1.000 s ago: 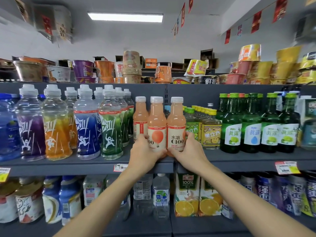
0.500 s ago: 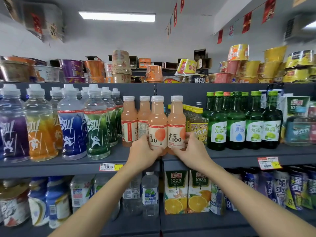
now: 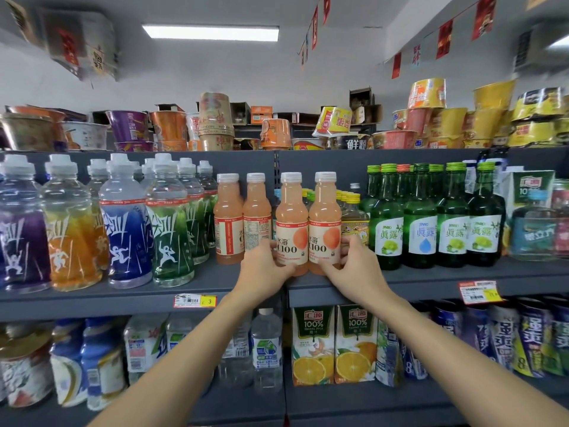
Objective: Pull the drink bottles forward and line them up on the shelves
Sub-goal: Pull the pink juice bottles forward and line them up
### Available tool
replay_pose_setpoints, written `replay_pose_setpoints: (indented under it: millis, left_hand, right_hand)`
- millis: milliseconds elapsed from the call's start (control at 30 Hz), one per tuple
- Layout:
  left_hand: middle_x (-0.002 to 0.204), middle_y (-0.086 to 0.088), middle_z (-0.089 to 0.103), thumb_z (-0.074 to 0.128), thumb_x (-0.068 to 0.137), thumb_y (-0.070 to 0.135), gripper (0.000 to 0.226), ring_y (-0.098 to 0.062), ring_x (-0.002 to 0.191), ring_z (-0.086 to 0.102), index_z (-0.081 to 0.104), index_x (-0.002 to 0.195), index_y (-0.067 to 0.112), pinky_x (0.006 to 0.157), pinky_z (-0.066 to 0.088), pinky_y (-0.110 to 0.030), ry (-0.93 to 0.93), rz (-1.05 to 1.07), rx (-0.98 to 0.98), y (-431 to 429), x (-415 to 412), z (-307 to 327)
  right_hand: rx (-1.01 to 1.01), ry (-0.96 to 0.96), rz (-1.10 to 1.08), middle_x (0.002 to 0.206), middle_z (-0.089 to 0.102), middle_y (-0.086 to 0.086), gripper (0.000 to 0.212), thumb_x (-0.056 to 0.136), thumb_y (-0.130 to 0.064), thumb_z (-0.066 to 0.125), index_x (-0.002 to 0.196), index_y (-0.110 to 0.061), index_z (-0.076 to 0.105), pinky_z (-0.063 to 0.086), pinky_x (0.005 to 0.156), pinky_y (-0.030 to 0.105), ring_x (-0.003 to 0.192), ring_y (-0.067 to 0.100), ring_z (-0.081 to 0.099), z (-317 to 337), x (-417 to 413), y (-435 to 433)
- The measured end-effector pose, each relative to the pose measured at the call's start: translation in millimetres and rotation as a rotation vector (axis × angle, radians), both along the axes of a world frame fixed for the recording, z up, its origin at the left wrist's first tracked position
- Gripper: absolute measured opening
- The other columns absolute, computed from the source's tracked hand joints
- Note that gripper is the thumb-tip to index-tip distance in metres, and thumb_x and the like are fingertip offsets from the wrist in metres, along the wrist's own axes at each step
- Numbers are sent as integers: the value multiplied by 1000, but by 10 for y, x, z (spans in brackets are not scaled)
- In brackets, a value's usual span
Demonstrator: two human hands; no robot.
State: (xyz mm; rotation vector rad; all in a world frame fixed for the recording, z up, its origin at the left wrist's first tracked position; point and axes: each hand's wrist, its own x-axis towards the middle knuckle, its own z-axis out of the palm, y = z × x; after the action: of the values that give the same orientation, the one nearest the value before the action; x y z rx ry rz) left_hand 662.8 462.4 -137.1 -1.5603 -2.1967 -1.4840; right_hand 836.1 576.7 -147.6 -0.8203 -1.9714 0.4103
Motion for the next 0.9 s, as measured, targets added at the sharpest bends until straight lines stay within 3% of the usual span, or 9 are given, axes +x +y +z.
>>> replay_pose_setpoints:
  millis: [200,333,567,667,800,900]
  left_hand:
    - [109,0,71,85,74,38,59,-15,99,68,54,119,17,85,56,-32,7,57,42,79,52,-8]
    - [107,-2,70,85,74,39,57,-18,99,67,52,114,18,80,51,-29,23,84,33,113,76,4]
    - [110,-4,69,85,75,37,51,-21,101,67,47,106,22,81,54,-32,10,79,29,160,85,13]
    - [111,-4,70,82,79,38,53,-20,102,67,53,117,16,86,55,-35,44,39,5,123,23,33]
    - [104,-1,68,68,91,37,40,-13,91,64,56,122,14,82,53,-31,135,52,121,-49,-229,192]
    - [117,-7,59,68,90,24,39,-19,108,54,54,123,9,95,45,-32,348,116,190,-175,-477,321]
  right_hand:
    - [2,8,-38,92,65,-13,64,67,-57,85,107,-31,42,42,61,14,79,3,63,16,-43,115]
    - [-10,31,-56,96,67,-9,65,65,-56,87,107,-29,46,52,68,23,82,7,66,-1,-83,156]
    - [18,-34,-127,102,64,-6,65,67,-60,83,107,-26,45,54,74,36,92,16,65,40,-69,94]
    - [164,17,-191,108,52,-7,67,69,-61,80,114,-26,44,52,73,34,95,14,57,48,-78,-14]
    - [415,42,-122,106,47,-7,50,81,-46,75,115,-25,44,42,68,27,89,12,52,193,-255,-194]
    - [623,-33,-50,108,48,-3,34,86,-26,68,114,-21,49,45,68,32,90,15,53,388,-487,-354]
